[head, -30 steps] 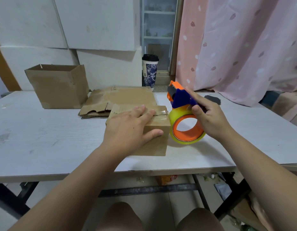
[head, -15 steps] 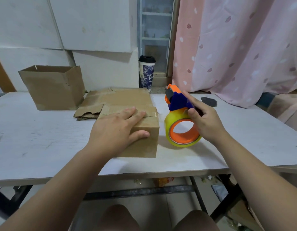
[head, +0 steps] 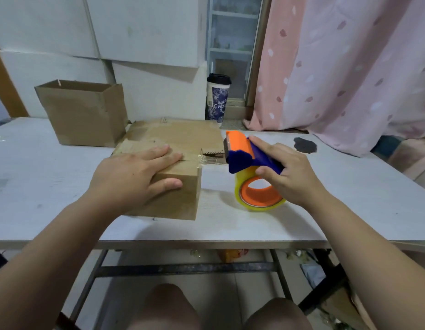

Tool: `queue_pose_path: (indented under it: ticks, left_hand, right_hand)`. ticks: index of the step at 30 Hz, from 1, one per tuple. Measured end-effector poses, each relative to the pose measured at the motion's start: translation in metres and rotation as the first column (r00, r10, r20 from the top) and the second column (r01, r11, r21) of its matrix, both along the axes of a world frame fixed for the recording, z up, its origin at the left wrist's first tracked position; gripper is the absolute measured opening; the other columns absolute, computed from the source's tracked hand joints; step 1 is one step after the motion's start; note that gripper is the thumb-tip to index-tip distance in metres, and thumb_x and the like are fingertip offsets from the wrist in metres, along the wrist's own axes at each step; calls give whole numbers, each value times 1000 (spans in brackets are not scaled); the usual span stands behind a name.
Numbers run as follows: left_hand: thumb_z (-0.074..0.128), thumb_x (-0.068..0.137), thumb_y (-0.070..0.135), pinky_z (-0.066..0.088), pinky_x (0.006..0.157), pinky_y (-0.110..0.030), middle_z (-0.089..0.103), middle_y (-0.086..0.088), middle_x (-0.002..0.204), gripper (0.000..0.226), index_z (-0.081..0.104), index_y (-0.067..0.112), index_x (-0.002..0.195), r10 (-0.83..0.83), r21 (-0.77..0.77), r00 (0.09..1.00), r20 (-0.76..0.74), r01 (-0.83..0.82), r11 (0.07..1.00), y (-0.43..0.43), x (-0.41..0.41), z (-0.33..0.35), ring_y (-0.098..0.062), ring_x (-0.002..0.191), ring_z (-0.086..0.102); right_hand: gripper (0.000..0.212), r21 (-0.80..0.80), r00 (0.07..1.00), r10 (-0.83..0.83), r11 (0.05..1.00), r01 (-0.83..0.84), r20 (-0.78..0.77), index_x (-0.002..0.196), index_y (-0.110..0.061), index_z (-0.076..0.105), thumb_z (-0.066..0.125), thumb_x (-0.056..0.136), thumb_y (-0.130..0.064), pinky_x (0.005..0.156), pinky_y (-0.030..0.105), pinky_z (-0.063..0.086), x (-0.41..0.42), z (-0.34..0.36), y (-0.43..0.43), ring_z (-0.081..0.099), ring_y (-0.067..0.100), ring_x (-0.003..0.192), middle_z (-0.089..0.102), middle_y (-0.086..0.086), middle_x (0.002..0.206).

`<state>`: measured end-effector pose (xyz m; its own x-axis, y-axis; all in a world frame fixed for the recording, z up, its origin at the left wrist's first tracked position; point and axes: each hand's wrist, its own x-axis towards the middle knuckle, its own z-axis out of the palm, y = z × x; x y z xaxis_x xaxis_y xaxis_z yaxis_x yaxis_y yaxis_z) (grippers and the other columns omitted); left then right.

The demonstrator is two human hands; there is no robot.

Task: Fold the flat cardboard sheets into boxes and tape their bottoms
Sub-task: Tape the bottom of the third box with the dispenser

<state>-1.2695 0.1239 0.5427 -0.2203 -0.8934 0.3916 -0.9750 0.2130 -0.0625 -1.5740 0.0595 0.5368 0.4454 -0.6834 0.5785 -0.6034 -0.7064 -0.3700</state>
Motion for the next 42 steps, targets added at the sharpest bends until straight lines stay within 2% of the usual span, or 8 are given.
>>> queue_pose_path:
  ticks: [6,12,15,18,23,30,35,42]
  left_hand:
    - [4,71,80,47,81,-34,24,25,150,74,19,57,140,7,0,1000,5,-7,1000,3,11,0,-13,129,42]
    - [4,70,86,46,83,-34,23,28,149,72,19,61,137,8,30,1000,-19,-7,1000,5,25,3,-14,130,41]
    - [10,68,80,45,85,-35,24,27,149,73,21,59,137,15,42,999,-29,-13,999,7,24,4,-15,130,40]
    - [10,68,79,45,84,-35,23,27,149,74,22,58,138,12,46,999,-39,-10,999,7,26,5,-15,129,41]
    - [7,73,80,45,82,-33,29,24,149,74,29,54,139,25,8,999,-41,-24,1000,9,22,4,-14,128,43]
    - [17,65,88,42,78,-32,54,8,127,98,57,22,125,87,-82,996,-33,-89,993,16,-8,2,-18,110,53]
    - [48,77,52,29,104,-42,54,-9,128,67,36,26,137,129,-160,991,-35,-133,978,16,-31,-17,-28,120,48]
    - [75,68,30,34,76,-35,67,2,92,45,65,16,109,47,-578,987,-151,-127,806,0,-57,-37,-20,80,62]
  right_hand:
    - [58,154,999,50,987,-47,-13,127,-63,30,37,73,-82,74,9,33,9,3,0,48,3,86,60,-3,96]
    - [42,280,979,68,952,-122,193,121,-65,38,51,80,-62,88,11,40,12,7,6,53,-5,110,56,-28,120]
    - [45,220,999,38,975,-29,-33,118,-73,27,47,79,-66,79,22,39,20,10,9,51,6,90,58,-6,100]
    - [54,202,959,27,979,33,-283,120,-76,21,27,68,-90,75,27,37,26,15,13,45,1,85,46,-13,91]
    - [80,181,900,0,980,88,-435,136,-65,25,19,60,-89,74,28,36,34,27,16,43,5,85,44,-14,93]
    - [71,134,793,18,988,80,-609,135,-58,37,30,70,-83,70,31,39,58,62,16,41,2,74,41,-17,80]
    - [61,90,707,51,996,18,-705,129,-48,52,40,76,-76,73,37,47,78,88,14,43,3,72,44,-21,68]
    - [60,94,613,79,996,-8,-786,123,-45,59,42,76,-78,71,32,47,98,105,9,54,10,81,66,-12,89]
